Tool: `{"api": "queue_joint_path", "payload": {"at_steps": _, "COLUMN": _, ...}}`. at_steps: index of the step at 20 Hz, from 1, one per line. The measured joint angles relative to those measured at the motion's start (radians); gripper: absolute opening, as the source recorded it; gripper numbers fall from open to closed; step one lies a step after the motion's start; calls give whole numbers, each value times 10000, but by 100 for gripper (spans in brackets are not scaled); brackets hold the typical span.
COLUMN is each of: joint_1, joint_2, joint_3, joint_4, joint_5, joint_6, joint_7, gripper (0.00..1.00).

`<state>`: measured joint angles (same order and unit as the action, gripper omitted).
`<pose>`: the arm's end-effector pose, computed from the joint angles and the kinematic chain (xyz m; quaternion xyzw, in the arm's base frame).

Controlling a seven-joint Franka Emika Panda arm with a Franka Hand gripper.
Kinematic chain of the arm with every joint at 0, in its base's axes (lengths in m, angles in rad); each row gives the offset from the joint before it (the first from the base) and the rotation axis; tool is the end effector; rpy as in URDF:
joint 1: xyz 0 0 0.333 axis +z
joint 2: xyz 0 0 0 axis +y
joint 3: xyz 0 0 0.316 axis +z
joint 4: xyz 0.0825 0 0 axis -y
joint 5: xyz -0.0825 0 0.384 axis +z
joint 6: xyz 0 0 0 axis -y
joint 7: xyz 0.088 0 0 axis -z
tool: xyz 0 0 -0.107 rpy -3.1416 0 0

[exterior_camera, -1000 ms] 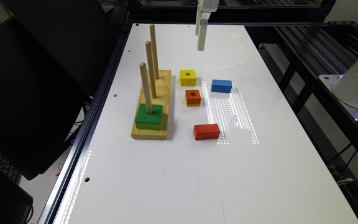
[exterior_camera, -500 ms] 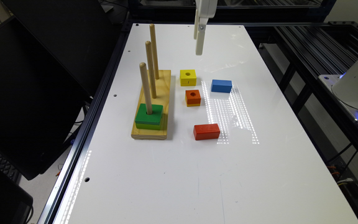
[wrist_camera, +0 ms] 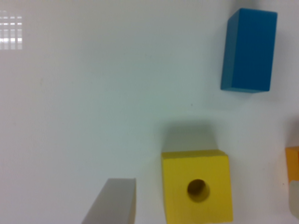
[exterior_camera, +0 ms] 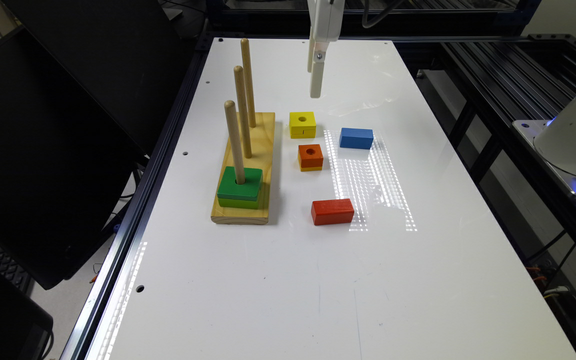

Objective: Pick up yellow block.

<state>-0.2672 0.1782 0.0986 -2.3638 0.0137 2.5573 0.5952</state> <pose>0.5045 -0.0855 0.2537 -0.9254 0.3787 -0.0052 0.0140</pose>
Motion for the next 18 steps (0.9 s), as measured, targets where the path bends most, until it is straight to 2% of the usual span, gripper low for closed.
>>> {"api": "queue_joint_path", "payload": {"at_steps": 2, "joint_1": 0, "joint_2": 117, "joint_3": 0, "joint_4": 12, "joint_5": -5, "joint_6": 108, "joint_7": 0, "gripper": 100}}
{"api": "queue_joint_path", "payload": {"at_steps": 18, "joint_1": 8, "joint_2": 138, "joint_3": 21, "joint_4": 126, "joint_5": -6, "joint_6": 104, "joint_7": 1, "gripper": 100}}
